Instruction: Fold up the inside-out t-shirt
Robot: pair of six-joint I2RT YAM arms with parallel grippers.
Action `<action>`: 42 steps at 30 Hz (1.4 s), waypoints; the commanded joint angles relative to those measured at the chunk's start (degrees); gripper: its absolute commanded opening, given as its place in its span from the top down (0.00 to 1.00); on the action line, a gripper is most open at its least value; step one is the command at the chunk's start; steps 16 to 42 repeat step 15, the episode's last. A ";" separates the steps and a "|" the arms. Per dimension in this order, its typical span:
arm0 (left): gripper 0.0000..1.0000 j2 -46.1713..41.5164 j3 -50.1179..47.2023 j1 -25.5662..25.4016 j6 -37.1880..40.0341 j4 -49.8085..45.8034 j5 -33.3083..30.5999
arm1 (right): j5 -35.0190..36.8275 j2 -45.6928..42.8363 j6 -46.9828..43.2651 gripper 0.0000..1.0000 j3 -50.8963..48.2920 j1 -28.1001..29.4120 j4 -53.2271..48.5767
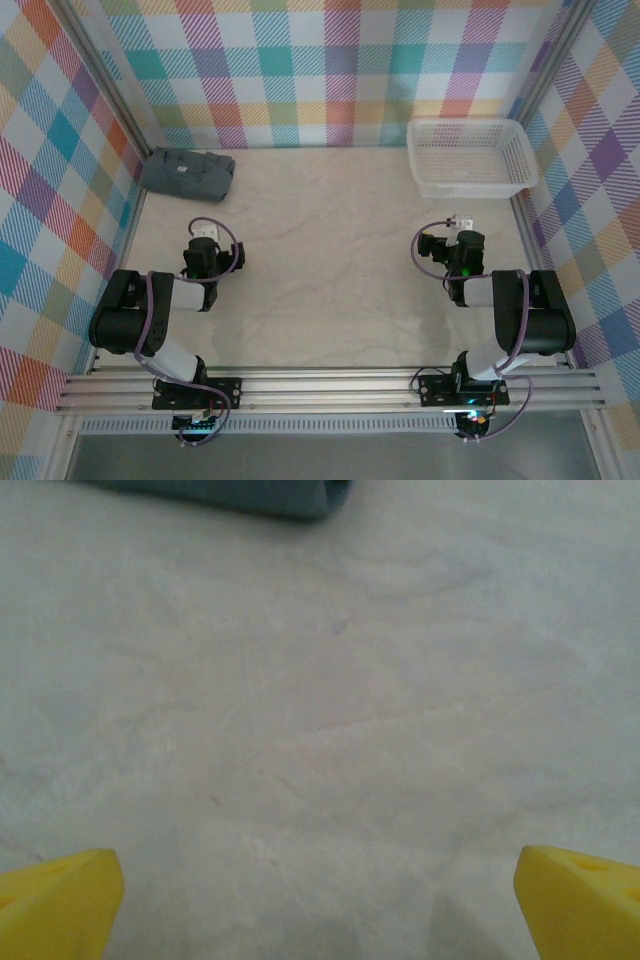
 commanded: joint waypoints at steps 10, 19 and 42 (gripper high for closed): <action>0.00 -0.76 1.47 -0.82 1.46 4.29 -0.26 | -3.87 -0.49 -1.51 0.00 1.52 0.95 1.75; 0.00 -0.74 1.47 -0.82 1.53 4.35 -0.28 | -4.21 -0.68 -1.41 0.00 1.24 0.71 2.12; 0.00 -0.74 1.47 -0.82 1.53 4.35 -0.28 | -4.21 -0.68 -1.41 0.00 1.24 0.71 2.12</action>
